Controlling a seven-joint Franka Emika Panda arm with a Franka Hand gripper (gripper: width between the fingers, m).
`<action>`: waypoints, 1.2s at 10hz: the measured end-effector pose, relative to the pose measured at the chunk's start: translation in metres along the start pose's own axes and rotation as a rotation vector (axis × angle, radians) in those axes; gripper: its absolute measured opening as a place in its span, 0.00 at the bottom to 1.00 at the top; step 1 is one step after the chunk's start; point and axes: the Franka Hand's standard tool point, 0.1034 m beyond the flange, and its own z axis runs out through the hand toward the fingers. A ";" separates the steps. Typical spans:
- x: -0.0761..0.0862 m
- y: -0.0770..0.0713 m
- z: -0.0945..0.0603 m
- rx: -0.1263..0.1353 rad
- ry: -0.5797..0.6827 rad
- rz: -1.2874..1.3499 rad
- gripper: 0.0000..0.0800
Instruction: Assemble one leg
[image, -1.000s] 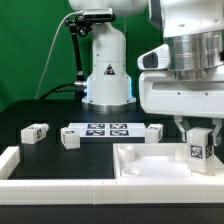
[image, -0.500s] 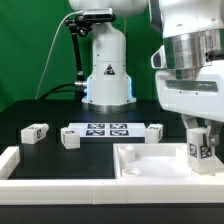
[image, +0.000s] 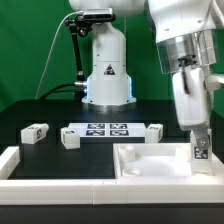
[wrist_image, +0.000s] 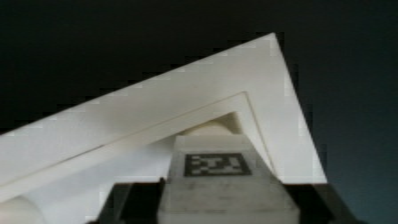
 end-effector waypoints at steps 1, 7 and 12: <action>0.000 -0.001 0.000 0.003 -0.009 0.066 0.36; -0.002 -0.001 0.000 0.009 -0.036 0.206 0.36; 0.001 0.000 0.003 0.002 -0.026 -0.092 0.81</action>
Offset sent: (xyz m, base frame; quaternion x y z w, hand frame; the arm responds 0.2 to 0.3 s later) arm -0.0060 0.0047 0.0043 -0.0074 -0.0101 0.2742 0.9616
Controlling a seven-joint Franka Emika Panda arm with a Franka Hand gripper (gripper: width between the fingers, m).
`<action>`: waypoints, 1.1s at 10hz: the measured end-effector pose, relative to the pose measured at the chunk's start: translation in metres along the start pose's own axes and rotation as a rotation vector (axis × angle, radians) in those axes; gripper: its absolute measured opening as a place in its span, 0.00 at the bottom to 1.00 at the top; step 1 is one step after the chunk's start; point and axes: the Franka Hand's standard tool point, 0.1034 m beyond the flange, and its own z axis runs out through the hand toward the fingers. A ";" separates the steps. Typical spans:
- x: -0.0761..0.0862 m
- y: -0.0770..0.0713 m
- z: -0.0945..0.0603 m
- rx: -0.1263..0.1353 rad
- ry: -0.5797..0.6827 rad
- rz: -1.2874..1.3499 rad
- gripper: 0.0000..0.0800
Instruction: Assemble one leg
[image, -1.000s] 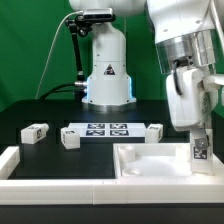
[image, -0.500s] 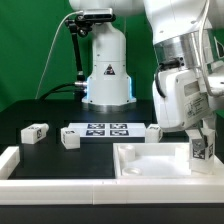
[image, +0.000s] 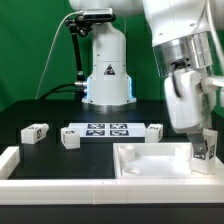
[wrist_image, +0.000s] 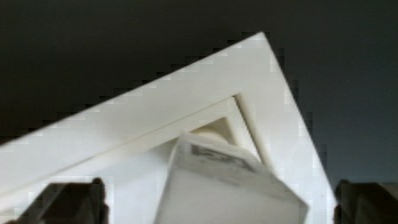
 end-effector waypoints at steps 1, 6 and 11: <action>-0.002 0.002 0.000 -0.020 0.006 -0.104 0.81; -0.014 0.004 -0.002 -0.126 0.044 -0.724 0.81; -0.016 0.002 -0.004 -0.150 0.034 -1.172 0.81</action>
Offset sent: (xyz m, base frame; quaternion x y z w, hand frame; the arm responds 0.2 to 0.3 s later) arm 0.0066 0.0072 0.0036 -0.0564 0.0324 -0.3195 0.9454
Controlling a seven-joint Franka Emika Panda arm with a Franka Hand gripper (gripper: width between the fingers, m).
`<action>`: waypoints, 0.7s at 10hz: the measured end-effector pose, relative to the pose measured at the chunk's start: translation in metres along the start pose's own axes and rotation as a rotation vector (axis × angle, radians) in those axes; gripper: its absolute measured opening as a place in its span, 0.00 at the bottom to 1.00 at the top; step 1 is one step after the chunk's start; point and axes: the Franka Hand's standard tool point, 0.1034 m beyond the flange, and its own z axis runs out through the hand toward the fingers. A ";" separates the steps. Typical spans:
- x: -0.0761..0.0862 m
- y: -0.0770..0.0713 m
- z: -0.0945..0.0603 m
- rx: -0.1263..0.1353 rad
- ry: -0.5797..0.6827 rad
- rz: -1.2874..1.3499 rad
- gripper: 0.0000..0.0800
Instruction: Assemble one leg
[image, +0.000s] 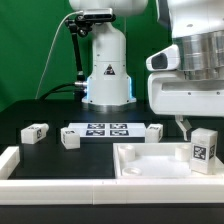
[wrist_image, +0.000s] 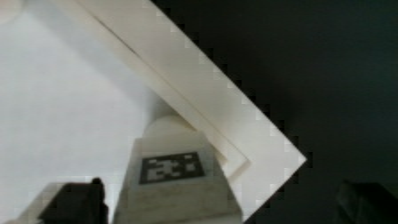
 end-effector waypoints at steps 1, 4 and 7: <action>0.000 0.001 0.000 -0.005 -0.010 -0.039 0.81; 0.003 0.002 0.000 -0.004 -0.009 -0.086 0.69; 0.004 0.004 0.000 -0.005 -0.009 -0.084 0.39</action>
Offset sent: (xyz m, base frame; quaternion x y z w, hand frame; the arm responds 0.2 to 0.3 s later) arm 0.0000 0.0000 0.0000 0.0000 0.0000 0.0000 1.0000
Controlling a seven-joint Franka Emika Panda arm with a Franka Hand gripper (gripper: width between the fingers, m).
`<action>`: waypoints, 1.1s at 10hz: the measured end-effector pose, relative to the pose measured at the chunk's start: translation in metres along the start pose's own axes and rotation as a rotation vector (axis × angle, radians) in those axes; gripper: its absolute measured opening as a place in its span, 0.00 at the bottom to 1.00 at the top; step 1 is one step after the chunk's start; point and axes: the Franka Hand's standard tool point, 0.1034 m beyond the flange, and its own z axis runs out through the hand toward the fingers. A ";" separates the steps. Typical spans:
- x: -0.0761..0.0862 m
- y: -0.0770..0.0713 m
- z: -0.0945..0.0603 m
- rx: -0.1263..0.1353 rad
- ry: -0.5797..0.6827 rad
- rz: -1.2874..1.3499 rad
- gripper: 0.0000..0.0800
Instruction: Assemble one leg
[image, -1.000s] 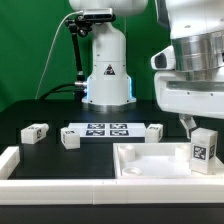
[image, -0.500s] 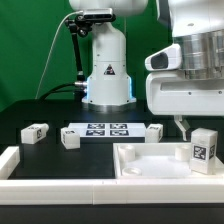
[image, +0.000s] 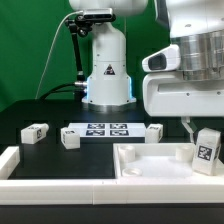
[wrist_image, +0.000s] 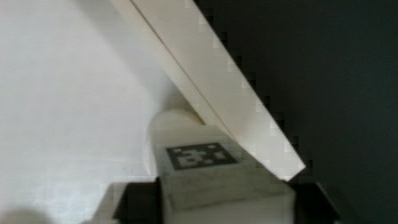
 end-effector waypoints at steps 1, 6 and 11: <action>0.000 0.000 0.000 0.000 0.000 0.000 0.39; 0.001 0.001 0.000 0.015 0.004 0.131 0.39; 0.007 0.004 0.001 0.104 0.023 0.770 0.40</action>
Offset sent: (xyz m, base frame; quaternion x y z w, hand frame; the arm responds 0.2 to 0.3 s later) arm 0.0000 0.0000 0.0000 0.0000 0.0000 0.0799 0.9968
